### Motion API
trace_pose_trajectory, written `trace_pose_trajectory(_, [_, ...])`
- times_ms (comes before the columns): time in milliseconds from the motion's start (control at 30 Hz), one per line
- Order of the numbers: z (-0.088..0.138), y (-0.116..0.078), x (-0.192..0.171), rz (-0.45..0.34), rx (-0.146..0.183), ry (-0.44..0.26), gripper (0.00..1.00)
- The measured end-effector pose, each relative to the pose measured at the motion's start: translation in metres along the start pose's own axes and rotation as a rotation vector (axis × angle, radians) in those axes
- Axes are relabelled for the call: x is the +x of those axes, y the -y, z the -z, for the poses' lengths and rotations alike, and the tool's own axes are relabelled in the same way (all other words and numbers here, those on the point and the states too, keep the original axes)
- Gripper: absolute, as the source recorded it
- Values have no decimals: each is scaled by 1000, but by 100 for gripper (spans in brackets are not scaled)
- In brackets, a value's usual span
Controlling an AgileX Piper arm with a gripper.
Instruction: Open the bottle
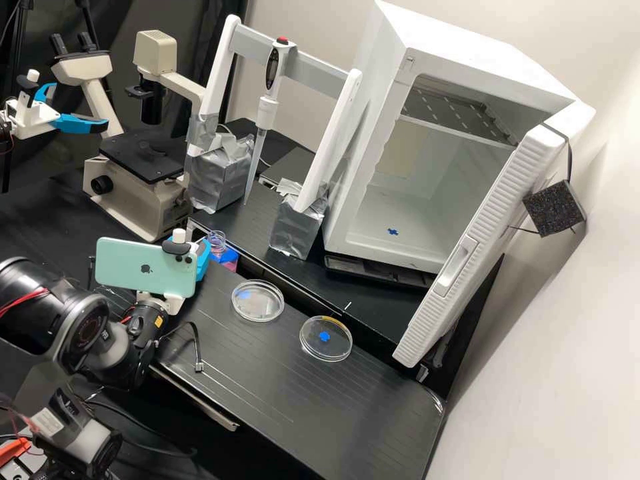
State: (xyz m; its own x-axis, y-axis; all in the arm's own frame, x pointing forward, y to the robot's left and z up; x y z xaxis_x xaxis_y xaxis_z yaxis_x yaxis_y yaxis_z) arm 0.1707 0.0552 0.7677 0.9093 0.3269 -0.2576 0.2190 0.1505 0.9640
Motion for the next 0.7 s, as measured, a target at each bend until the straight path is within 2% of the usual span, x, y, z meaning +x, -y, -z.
trace_pose_trajectory(67, [-1, 1, 1, 3, -2, -5, 0])
trace_pose_trajectory(100, [-1, 1, 1, 4, -4, -10, 100])
trace_pose_trajectory(333, [-8, -2, -1, 19, -41, -11, 100])
trace_pose_trajectory(700, [-9, -24, -23, 23, -27, -60, 100])
